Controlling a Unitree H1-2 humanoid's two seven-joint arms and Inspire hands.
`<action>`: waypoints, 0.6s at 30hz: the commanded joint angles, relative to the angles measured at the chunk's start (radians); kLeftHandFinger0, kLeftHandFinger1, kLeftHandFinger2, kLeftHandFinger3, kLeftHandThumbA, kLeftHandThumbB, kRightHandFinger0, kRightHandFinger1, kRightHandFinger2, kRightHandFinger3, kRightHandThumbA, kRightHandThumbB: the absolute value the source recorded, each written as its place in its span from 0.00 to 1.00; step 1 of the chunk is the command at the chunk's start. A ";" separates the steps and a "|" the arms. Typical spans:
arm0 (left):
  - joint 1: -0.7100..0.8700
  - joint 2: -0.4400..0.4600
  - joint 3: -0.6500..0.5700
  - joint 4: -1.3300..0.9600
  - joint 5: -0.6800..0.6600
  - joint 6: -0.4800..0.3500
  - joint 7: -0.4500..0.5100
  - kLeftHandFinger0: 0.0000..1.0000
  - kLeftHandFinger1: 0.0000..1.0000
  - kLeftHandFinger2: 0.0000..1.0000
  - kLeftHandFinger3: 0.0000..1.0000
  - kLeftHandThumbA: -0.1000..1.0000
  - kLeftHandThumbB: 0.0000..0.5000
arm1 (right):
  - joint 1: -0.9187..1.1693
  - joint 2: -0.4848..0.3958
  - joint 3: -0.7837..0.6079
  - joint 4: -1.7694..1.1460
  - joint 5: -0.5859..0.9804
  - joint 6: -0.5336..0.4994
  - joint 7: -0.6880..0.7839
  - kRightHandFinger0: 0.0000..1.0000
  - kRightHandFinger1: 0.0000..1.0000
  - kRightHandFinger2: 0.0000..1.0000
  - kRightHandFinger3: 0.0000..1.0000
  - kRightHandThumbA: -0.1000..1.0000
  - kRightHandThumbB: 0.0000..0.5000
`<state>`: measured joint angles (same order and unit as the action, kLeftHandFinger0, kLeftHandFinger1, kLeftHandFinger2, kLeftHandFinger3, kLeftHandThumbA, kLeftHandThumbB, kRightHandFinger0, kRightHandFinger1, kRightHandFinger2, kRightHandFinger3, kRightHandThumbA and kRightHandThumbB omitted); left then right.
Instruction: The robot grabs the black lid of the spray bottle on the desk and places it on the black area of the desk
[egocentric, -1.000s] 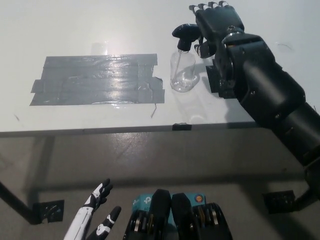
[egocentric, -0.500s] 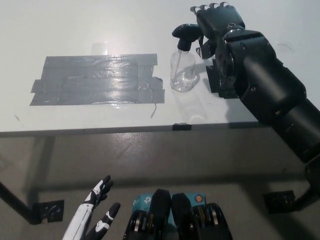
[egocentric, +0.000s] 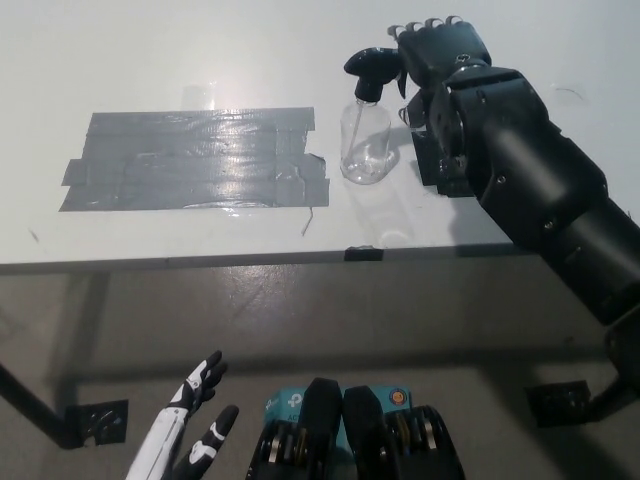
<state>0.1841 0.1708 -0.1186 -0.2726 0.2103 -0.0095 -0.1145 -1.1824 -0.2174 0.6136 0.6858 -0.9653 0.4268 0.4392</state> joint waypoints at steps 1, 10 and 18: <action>0.009 0.003 -0.004 -0.039 -0.016 -0.004 -0.012 1.00 1.00 1.00 1.00 0.90 0.08 | -0.082 0.015 -0.004 0.023 -0.024 0.017 -0.073 1.00 1.00 1.00 1.00 0.74 1.00; 0.006 0.002 -0.004 -0.042 -0.015 -0.003 -0.010 1.00 1.00 1.00 1.00 0.90 0.07 | -0.083 0.033 -0.016 0.072 -0.015 -0.011 -0.187 1.00 1.00 1.00 1.00 0.80 1.00; 0.003 0.004 -0.004 -0.042 -0.006 -0.004 -0.007 1.00 1.00 1.00 1.00 0.90 0.06 | -0.081 0.041 -0.023 0.071 -0.006 -0.031 -0.261 1.00 1.00 1.00 1.00 0.81 1.00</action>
<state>0.1843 0.1707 -0.1209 -0.2800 0.2097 -0.0070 -0.1144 -1.1841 -0.1840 0.6123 0.7649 -0.9689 0.4153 0.2742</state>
